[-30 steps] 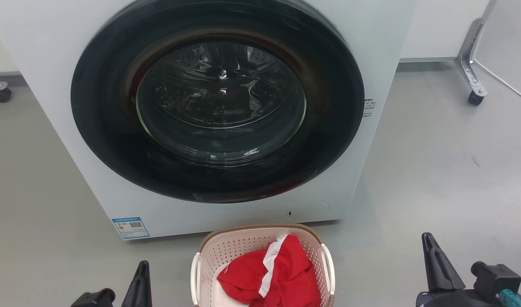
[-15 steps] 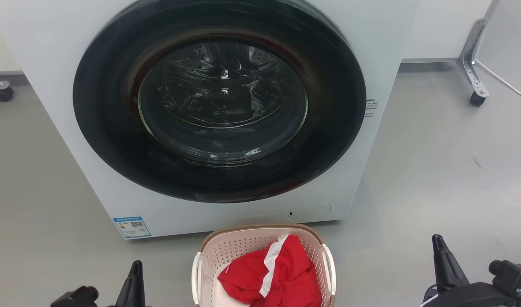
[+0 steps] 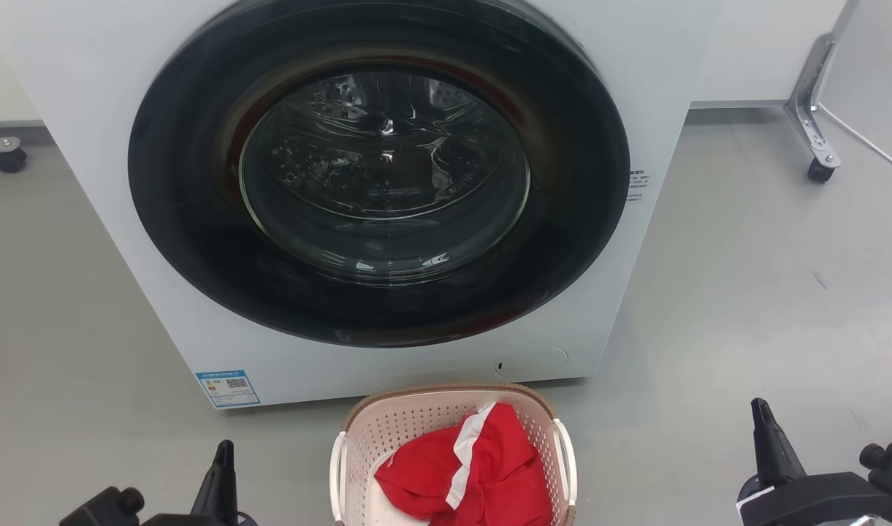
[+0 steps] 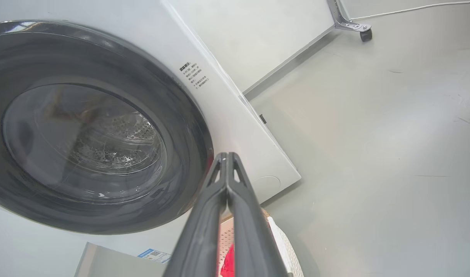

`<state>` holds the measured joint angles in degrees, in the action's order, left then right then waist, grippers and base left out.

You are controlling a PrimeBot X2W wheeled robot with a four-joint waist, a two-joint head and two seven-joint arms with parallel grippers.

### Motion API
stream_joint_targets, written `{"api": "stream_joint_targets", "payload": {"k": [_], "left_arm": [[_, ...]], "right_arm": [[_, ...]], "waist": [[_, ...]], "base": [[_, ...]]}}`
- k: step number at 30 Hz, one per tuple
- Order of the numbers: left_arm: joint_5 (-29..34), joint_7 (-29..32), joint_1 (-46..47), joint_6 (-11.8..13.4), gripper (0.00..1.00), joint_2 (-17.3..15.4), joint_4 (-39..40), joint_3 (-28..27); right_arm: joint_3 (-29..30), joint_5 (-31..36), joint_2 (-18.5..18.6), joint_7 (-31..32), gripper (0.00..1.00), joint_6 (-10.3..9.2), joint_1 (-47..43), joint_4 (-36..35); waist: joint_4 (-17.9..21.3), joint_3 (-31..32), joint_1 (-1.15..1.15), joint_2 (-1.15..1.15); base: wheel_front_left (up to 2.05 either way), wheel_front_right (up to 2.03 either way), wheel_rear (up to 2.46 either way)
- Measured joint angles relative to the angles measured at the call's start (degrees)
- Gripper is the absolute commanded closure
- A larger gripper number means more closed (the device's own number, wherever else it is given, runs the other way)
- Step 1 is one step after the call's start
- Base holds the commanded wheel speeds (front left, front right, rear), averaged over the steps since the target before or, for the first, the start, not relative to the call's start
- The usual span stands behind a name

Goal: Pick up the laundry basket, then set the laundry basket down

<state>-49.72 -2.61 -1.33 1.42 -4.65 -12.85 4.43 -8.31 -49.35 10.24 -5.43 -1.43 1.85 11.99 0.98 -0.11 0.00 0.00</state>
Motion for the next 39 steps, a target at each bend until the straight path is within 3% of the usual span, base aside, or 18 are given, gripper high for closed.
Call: {"api": "stream_joint_targets", "payload": {"k": [39], "left_arm": [[-27.64, 6.13, 3.59, -5.54, 1.00, 1.35, -2.78, -6.32]], "right_arm": [[10.61, -28.07, -5.06, 7.98, 1.00, 5.52, 2.32, 3.36]], "waist": [[-0.66, 0.01, 0.00, 0.00]], "base": [[0.00, 0.00, 0.00]]}}
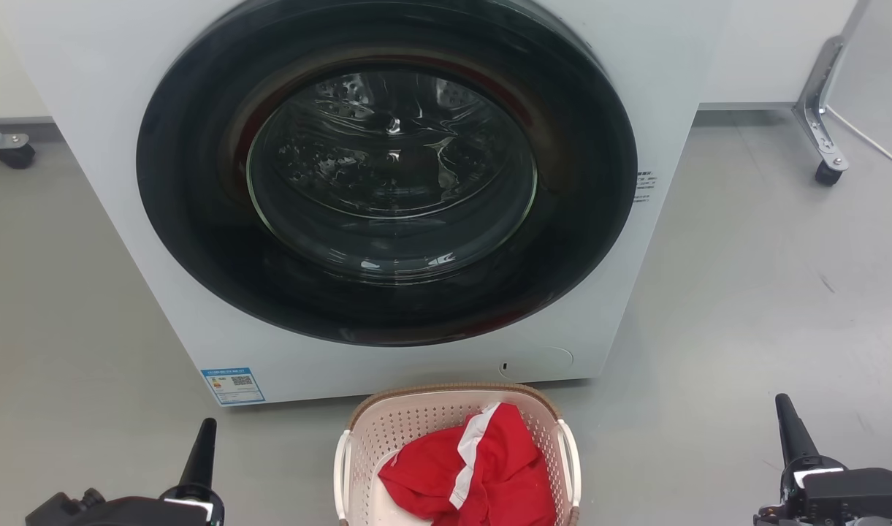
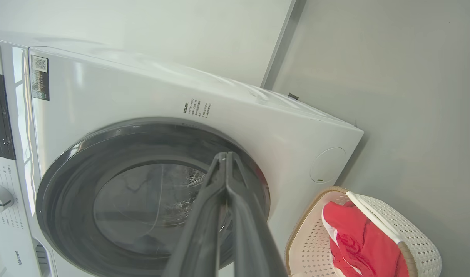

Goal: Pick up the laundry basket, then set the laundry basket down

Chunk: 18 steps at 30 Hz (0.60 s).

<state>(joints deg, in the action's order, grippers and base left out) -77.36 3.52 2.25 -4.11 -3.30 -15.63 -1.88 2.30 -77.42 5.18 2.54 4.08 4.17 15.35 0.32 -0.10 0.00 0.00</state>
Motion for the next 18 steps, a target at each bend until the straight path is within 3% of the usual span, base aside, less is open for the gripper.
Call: {"api": "stream_joint_targets", "payload": {"k": [18], "left_arm": [[-12.12, 2.53, 1.93, -2.52, 1.00, 0.71, -1.01, -3.01]], "right_arm": [[4.65, -12.18, -2.29, 3.50, 1.00, 2.34, 0.34, 1.52]], "waist": [[-0.29, 0.00, 0.00, 0.00]], "base": [[0.00, 0.00, 0.00]]}}
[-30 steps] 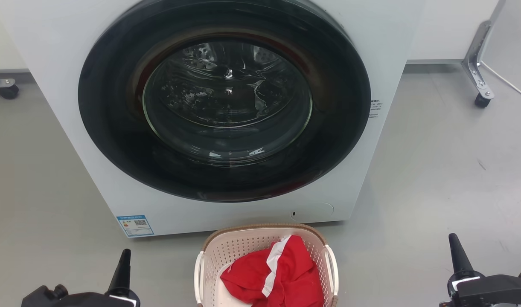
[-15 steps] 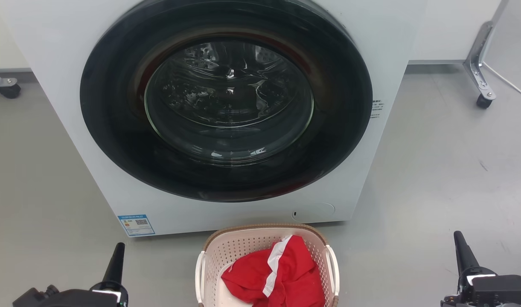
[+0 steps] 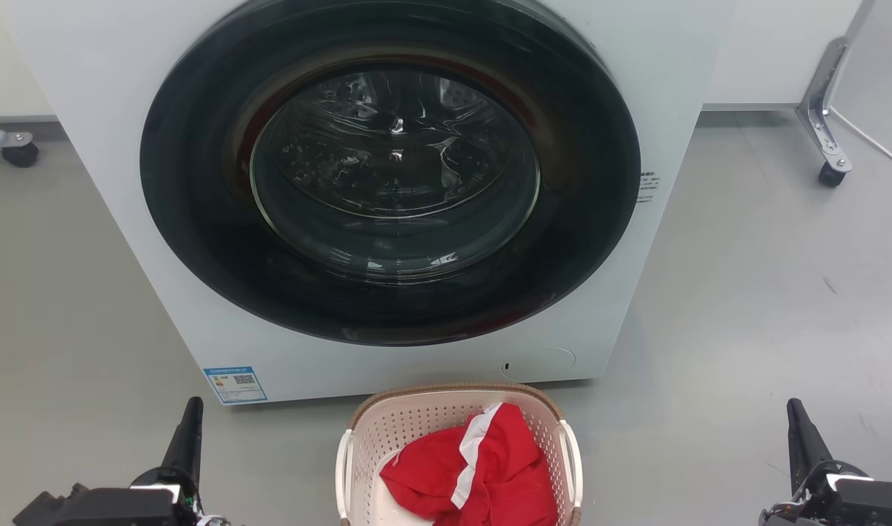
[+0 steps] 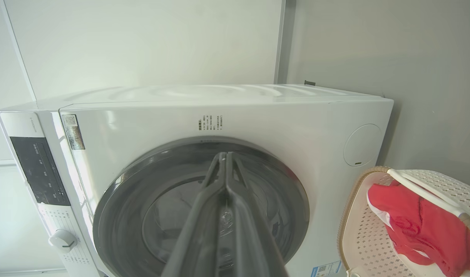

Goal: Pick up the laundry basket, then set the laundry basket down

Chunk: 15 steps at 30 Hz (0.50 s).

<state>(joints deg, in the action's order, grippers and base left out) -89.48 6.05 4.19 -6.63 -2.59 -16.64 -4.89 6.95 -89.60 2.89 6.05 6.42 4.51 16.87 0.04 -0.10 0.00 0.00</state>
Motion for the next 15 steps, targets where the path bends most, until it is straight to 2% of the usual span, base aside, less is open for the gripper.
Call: {"api": "stream_joint_targets", "payload": {"k": [5, 15], "left_arm": [[-2.15, 0.46, 0.37, -0.43, 1.00, 0.18, -0.11, -0.32], [-2.15, 0.46, 0.37, -0.43, 1.00, 0.20, -0.13, -0.33]], "right_arm": [[0.67, -1.82, -0.37, 0.45, 1.00, 0.47, 0.69, 0.24], [0.68, -1.82, -0.38, 0.45, 1.00, 0.47, 0.80, 0.25]], "waist": [[-0.04, 0.00, 0.00, 0.00], [-0.04, 0.00, 0.00, 0.00]], "base": [[0.00, 0.00, 0.00], [0.00, 0.00, 0.00]]}}
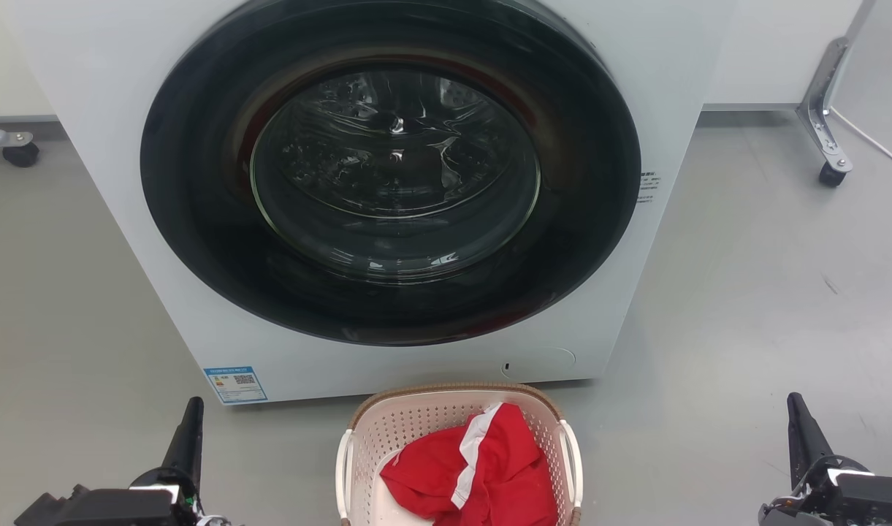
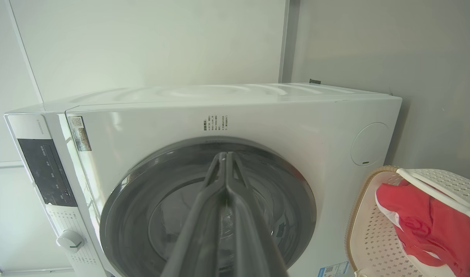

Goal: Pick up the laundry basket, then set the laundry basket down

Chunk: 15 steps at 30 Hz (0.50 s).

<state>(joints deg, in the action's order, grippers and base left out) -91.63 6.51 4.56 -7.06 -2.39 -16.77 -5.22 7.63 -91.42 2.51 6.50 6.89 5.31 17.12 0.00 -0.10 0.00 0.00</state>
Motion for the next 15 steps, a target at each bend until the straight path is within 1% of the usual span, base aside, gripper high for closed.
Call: {"api": "stream_joint_targets", "payload": {"k": [15], "left_arm": [[-0.01, 0.00, 0.00, 0.00, 1.00, 0.01, -0.02, 0.00]], "right_arm": [[0.00, 0.00, 0.00, 0.00, 1.00, 0.00, 0.00, 0.00]], "waist": [[0.00, 0.00, 0.00, 0.00]], "base": [[0.00, 0.00, 0.00]]}}
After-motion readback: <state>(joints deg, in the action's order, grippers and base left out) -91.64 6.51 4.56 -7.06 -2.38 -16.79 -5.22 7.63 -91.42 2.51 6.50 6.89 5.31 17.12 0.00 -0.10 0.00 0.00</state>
